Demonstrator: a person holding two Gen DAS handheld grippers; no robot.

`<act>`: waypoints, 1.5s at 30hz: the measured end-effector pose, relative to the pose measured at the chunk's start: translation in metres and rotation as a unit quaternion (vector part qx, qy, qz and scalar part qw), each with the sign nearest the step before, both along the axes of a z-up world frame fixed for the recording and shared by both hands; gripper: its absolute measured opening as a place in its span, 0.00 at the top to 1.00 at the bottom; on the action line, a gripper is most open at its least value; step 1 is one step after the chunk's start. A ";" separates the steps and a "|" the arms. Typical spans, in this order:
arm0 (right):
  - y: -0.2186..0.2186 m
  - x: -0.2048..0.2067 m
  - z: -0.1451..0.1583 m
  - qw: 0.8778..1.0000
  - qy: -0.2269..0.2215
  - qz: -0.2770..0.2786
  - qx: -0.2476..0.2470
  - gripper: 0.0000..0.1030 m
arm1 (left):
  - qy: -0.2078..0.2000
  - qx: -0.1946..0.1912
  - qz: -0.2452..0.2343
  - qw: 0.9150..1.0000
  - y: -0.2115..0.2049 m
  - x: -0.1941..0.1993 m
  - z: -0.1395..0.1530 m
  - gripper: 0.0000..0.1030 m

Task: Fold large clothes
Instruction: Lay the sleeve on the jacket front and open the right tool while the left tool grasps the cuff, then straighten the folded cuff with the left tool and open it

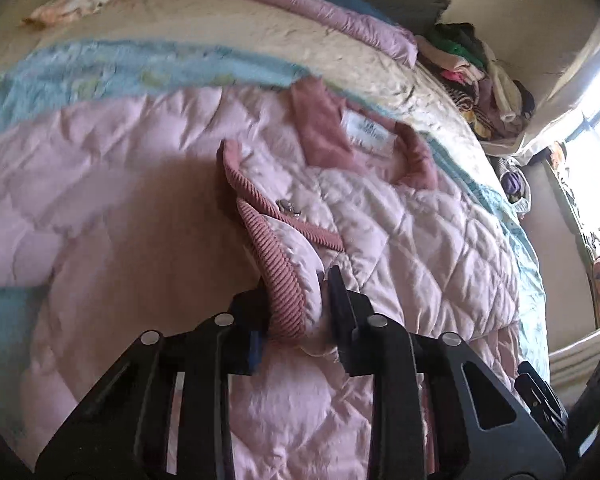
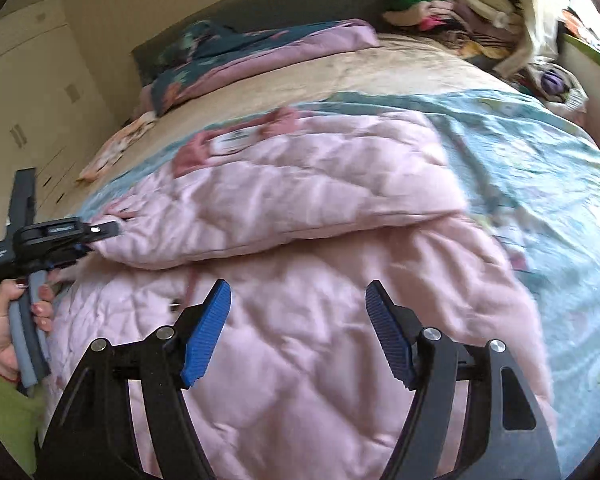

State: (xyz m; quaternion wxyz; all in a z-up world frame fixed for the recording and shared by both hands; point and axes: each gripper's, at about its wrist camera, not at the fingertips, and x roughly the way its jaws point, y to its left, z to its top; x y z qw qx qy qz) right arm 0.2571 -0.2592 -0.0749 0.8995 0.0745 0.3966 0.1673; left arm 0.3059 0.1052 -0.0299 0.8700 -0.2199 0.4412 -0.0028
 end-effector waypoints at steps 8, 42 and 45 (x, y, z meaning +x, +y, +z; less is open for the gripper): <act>-0.033 0.014 0.018 0.999 -0.021 -0.044 0.000 0.33 | -0.048 0.033 0.008 0.998 0.020 0.007 0.037 0.84; -0.004 0.137 -0.045 0.993 0.066 -0.041 -0.091 0.33 | 0.005 0.076 -0.005 0.997 0.007 -0.004 -0.021 0.80; -0.002 0.126 -0.034 0.993 0.059 -0.044 -0.091 0.32 | 0.004 0.080 -0.007 0.997 0.007 -0.006 -0.018 0.79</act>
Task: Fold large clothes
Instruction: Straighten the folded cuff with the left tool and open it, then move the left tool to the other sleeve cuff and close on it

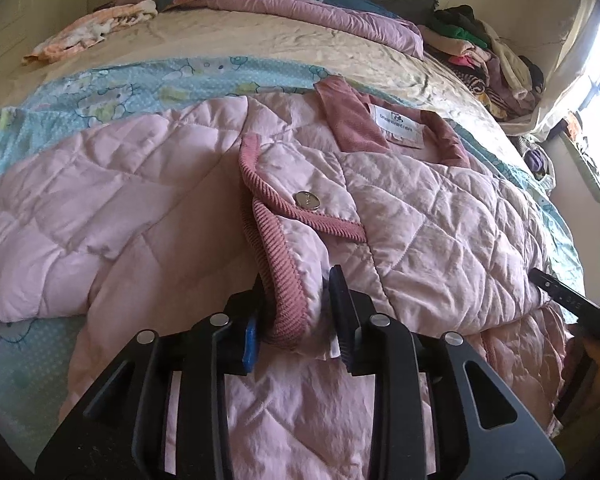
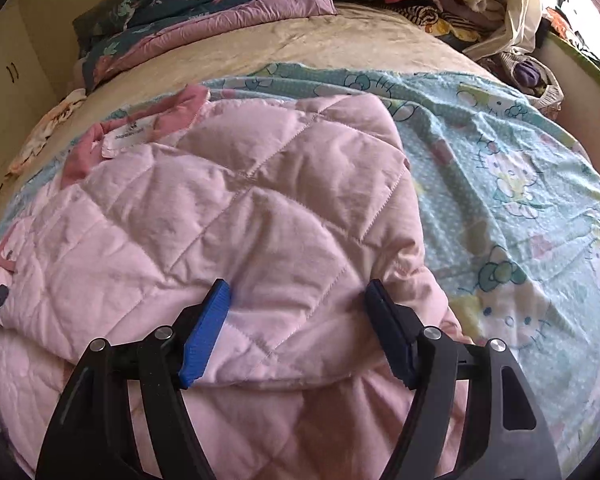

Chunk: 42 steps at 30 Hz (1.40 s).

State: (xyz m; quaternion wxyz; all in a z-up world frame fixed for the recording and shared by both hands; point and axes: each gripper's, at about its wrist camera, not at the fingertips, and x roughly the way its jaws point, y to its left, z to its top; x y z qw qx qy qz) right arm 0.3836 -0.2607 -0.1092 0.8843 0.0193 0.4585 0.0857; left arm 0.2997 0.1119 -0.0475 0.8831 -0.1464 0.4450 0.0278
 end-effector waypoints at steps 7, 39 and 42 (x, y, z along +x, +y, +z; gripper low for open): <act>0.002 -0.037 0.028 0.999 -0.031 0.017 0.036 0.19 | 0.002 0.004 0.005 1.000 0.001 -0.003 0.005 0.65; 0.066 -0.129 0.108 0.990 -0.109 0.066 0.066 0.04 | -0.030 0.021 0.082 0.996 0.036 -0.081 0.065 0.09; 0.079 -0.134 0.113 0.988 -0.115 0.079 0.061 0.04 | -0.032 0.024 0.088 0.995 0.042 -0.088 0.067 0.09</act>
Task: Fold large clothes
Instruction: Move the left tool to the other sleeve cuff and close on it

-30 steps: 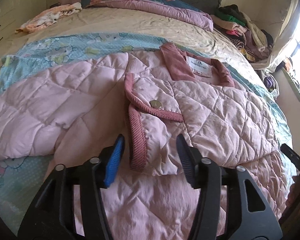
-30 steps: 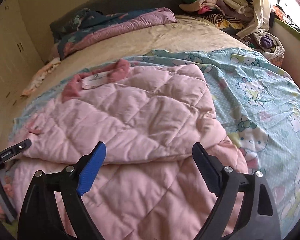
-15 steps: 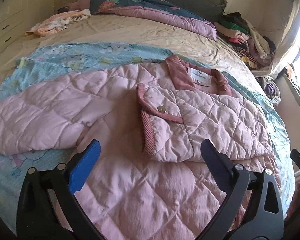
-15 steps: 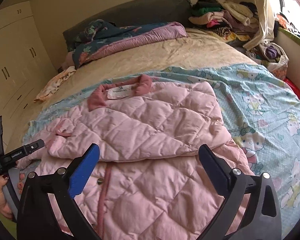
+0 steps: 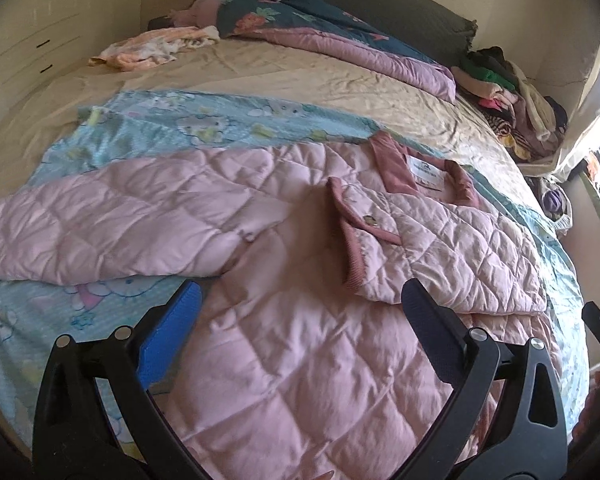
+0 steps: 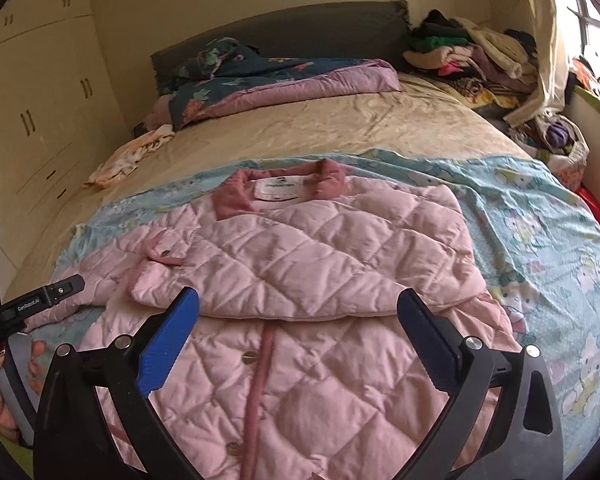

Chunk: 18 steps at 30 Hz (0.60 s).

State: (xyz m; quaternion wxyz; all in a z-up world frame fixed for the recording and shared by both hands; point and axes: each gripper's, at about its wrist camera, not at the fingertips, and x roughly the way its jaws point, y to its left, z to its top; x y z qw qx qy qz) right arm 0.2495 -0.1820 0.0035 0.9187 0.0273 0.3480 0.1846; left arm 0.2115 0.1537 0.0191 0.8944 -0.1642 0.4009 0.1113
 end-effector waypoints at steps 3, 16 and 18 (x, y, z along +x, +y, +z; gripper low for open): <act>0.014 -0.006 0.005 1.000 -0.007 0.015 -0.002 0.04 | -0.003 -0.001 0.009 1.000 0.008 -0.008 0.001 0.09; 0.075 -0.027 0.020 0.997 -0.023 0.071 -0.019 0.04 | -0.008 -0.013 0.053 0.998 0.048 -0.041 -0.005 0.09; 0.084 -0.029 0.022 0.997 -0.023 0.076 -0.021 0.04 | -0.010 -0.015 0.058 0.998 0.053 -0.046 -0.006 0.09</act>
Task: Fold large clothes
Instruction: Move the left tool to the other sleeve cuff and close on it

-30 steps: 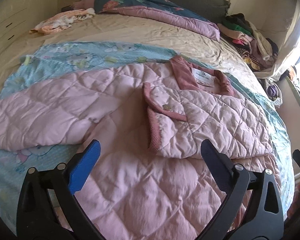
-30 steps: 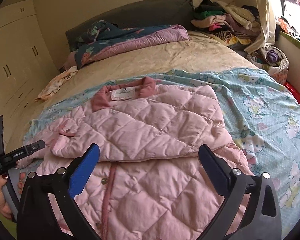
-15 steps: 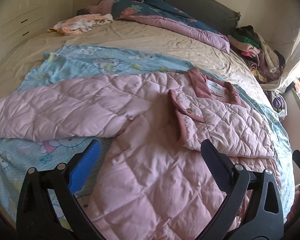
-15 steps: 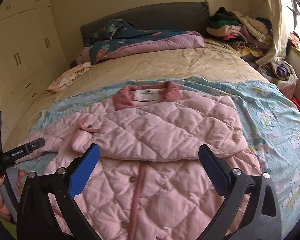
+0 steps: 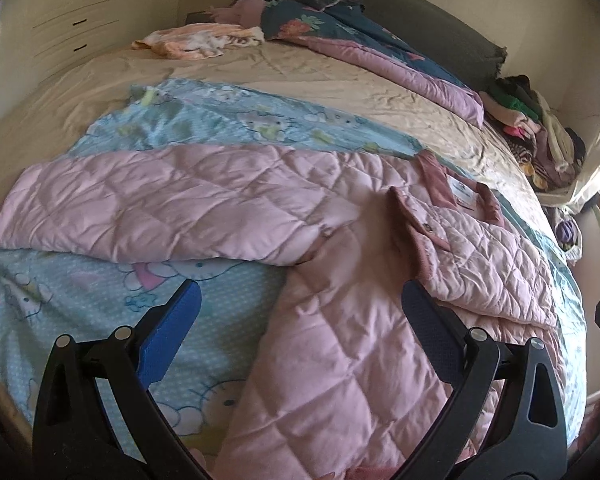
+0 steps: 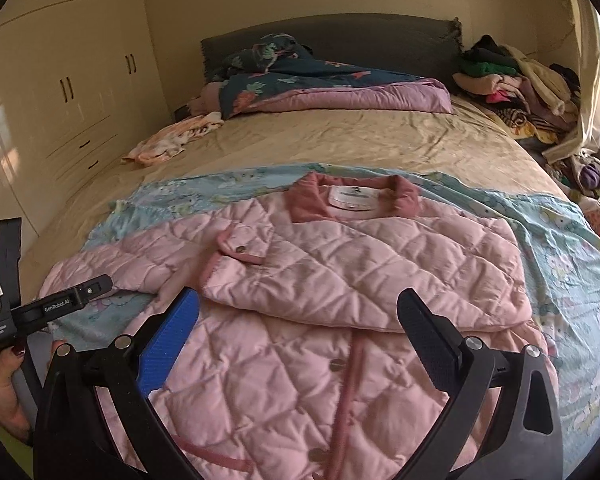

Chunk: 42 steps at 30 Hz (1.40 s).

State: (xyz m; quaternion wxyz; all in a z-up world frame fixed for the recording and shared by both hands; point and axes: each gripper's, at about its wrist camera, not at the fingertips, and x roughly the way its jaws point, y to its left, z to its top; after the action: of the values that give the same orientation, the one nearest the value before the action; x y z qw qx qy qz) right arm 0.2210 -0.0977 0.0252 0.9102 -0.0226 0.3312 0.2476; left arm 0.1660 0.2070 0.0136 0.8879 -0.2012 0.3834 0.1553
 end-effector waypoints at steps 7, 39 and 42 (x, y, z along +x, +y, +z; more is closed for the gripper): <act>0.032 -0.009 0.002 1.000 -0.005 0.026 -0.011 0.04 | -0.003 -0.008 0.019 1.000 0.023 -0.018 -0.003 0.09; 0.159 -0.032 -0.033 0.991 0.015 0.125 -0.050 0.04 | -0.012 -0.086 0.146 0.985 0.142 -0.063 -0.054 0.09; 0.161 -0.032 -0.040 0.991 0.021 0.125 -0.050 0.04 | -0.019 -0.090 0.150 0.984 0.151 -0.062 -0.057 0.09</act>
State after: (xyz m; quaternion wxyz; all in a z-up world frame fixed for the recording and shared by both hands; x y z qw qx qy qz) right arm 0.1895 0.0634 -0.0147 0.8625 -0.1039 0.3568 0.3434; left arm 0.1040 0.3578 -0.0431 0.8402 -0.3382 0.3441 0.2475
